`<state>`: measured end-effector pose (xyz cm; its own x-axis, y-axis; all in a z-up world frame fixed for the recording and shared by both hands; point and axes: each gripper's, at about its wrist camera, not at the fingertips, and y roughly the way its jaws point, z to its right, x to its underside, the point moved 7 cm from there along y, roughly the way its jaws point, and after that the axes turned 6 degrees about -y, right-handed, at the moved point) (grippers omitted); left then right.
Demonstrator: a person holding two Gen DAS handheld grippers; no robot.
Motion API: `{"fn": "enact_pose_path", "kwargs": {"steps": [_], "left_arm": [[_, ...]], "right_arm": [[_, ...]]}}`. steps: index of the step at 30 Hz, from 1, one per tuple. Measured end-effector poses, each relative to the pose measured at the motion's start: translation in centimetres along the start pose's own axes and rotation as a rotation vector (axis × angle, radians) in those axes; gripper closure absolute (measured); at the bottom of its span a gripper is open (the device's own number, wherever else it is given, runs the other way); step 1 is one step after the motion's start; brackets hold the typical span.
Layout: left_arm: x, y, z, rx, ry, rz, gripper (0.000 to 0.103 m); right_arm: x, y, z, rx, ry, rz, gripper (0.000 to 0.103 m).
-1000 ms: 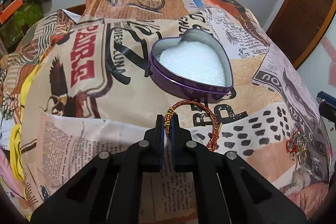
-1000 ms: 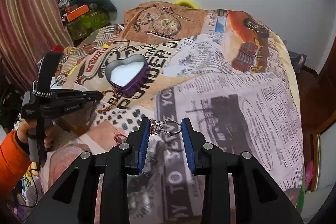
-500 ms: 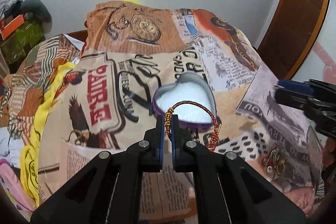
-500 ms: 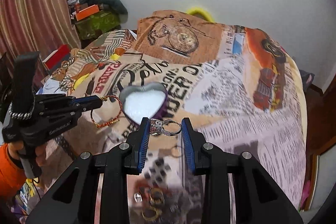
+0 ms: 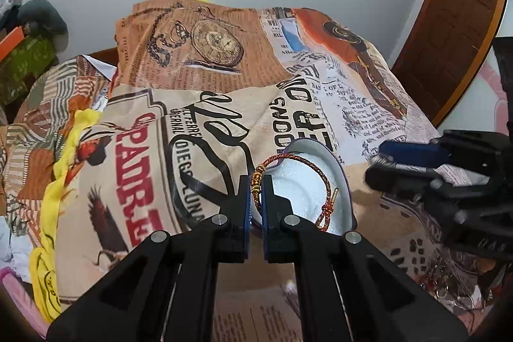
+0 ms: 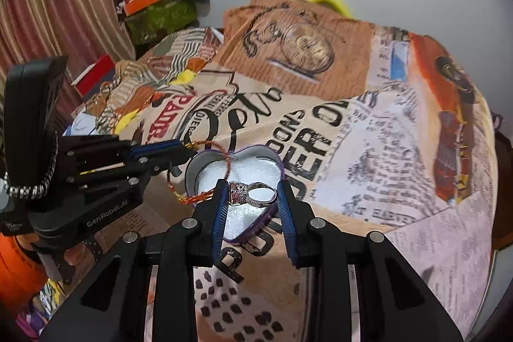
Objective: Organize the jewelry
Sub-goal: 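Lower bracelet and ring into the heart tin and open both tools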
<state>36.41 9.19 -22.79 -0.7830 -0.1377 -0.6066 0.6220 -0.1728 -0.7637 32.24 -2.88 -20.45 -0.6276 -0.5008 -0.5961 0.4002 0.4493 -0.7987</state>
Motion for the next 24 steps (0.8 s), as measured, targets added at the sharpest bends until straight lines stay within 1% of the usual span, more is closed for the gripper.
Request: {"fn": "enact_pose_path", "kwargs": {"steps": [4,9,15,18,21,24], "left_arm": [[-0.2,1.1,0.0,0.000,0.021,-0.019,0.099],[-0.1,1.9,-0.2,-0.007,0.035,-0.029,0.099],[-0.1,2.0,-0.4,0.000,0.038,-0.033,0.099],[0.1,1.9,-0.3,0.013,0.036,-0.038,0.099],[0.3,1.8,-0.2,0.009,0.043,-0.039,0.099],[0.4,1.8,-0.4,0.008,0.026,-0.045,0.099]], "right_arm": [[0.0,1.6,-0.1,-0.025,-0.013,-0.036,0.075],[0.0,3.2,0.0,-0.081,-0.008,-0.081,0.075],[0.2,4.4,-0.2,-0.075,-0.041,-0.109,0.075],[0.5,4.6,-0.4,-0.051,-0.073,-0.114,0.075],[0.6,4.7,-0.5,-0.043,-0.086,-0.118,0.075],[0.7,4.7,-0.6,-0.035,-0.096,-0.120,0.075]]}}
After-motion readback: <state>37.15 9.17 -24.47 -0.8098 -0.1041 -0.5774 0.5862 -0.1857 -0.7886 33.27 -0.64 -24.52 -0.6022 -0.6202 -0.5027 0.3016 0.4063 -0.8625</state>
